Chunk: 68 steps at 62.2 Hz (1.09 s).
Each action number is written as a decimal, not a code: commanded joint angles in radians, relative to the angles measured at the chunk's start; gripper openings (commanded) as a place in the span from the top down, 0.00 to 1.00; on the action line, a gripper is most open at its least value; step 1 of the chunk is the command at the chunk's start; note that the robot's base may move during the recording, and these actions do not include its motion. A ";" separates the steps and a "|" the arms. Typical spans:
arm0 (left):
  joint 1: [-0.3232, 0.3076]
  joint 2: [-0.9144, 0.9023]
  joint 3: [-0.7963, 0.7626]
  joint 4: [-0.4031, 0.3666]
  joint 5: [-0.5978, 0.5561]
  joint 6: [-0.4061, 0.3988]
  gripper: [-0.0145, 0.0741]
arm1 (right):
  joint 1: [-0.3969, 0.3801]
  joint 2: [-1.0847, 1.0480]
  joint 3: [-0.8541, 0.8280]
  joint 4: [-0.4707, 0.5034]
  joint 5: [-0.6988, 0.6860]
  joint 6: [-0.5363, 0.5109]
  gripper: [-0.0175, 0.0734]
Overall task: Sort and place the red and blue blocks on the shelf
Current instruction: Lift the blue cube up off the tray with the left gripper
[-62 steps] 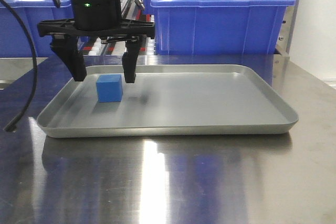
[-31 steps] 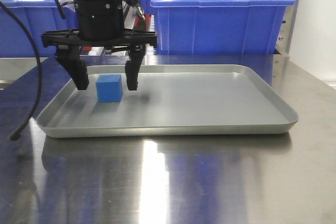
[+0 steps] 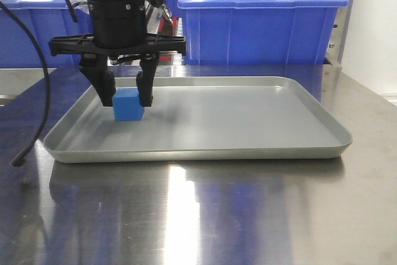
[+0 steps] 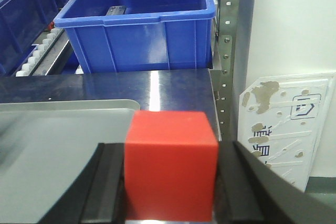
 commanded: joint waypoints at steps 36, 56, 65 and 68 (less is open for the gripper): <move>0.017 -0.265 -0.006 -0.227 -0.034 0.391 0.68 | -0.006 0.003 -0.028 0.000 -0.082 -0.003 0.75; 0.034 -0.444 0.312 -0.284 -0.432 0.507 0.68 | -0.006 0.003 -0.028 0.000 -0.082 -0.003 0.75; 0.057 -0.550 0.489 -0.284 -0.604 0.507 0.68 | -0.006 0.003 -0.028 0.000 -0.082 -0.003 0.75; 0.071 -0.591 0.552 -0.284 -0.678 0.507 0.68 | -0.006 0.003 -0.028 0.000 -0.082 -0.003 0.75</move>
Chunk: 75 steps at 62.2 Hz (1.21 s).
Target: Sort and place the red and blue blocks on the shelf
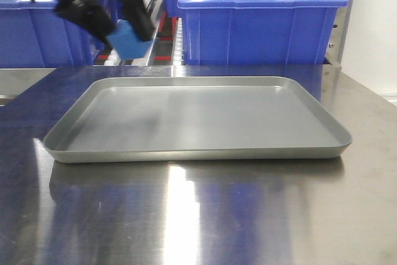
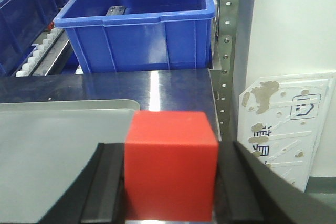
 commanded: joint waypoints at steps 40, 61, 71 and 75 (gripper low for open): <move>0.308 -0.786 0.686 0.038 -0.562 0.005 0.68 | -0.006 0.003 -0.028 0.000 -0.082 -0.003 0.75; 0.329 -1.037 0.856 0.145 -0.616 0.005 0.69 | -0.006 0.003 -0.028 0.000 -0.082 -0.003 0.75; 0.356 -1.105 0.891 0.171 -0.626 0.005 0.69 | -0.006 0.003 -0.028 0.000 -0.082 -0.003 0.75; 0.376 -1.117 0.896 0.171 -0.628 0.005 0.69 | -0.006 0.003 -0.028 0.000 -0.082 -0.003 0.75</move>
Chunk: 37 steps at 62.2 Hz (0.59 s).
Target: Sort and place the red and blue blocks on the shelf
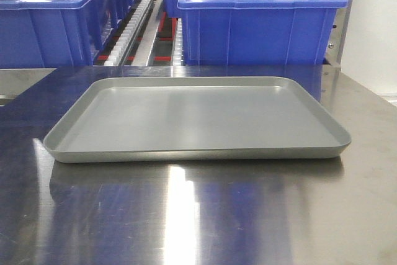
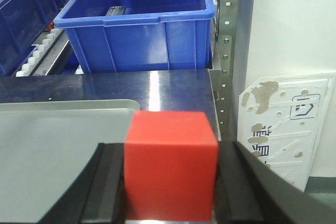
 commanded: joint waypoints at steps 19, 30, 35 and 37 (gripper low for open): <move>0.033 -0.011 -0.006 0.007 -0.300 0.005 0.69 | -0.006 0.003 -0.028 0.000 -0.082 -0.003 0.75; 0.035 -0.057 -0.008 0.013 -0.210 0.020 0.69 | -0.006 0.003 -0.028 0.000 -0.082 -0.003 0.75; 0.055 -0.089 -0.022 0.015 -0.164 0.022 0.69 | -0.006 0.003 -0.028 0.000 -0.082 -0.003 0.75; 0.067 -0.103 -0.032 0.015 -0.142 0.022 0.69 | -0.006 0.003 -0.028 0.000 -0.082 -0.003 0.75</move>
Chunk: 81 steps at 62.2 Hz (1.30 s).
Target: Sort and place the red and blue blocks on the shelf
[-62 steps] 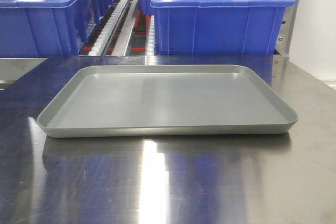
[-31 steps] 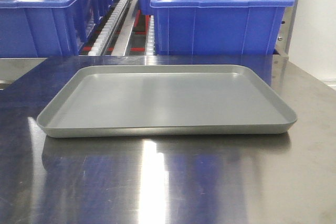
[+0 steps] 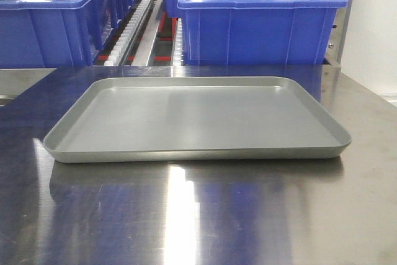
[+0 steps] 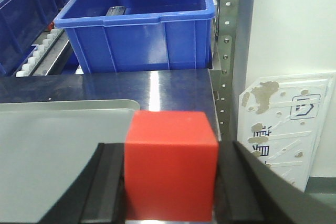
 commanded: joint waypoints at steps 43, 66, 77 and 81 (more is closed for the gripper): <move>0.041 -0.108 -0.078 0.012 0.117 -0.006 0.69 | -0.006 0.003 -0.028 0.000 -0.082 -0.003 0.75; 0.041 -0.108 -0.078 0.012 0.117 -0.006 0.69 | -0.006 0.003 -0.028 0.000 -0.082 -0.003 0.75; 0.041 -0.108 -0.078 0.012 0.117 -0.006 0.69 | -0.006 0.003 -0.028 0.000 -0.082 -0.003 0.75; 0.041 -0.108 -0.078 0.012 0.117 -0.006 0.69 | -0.006 0.003 -0.028 0.000 -0.082 -0.003 0.75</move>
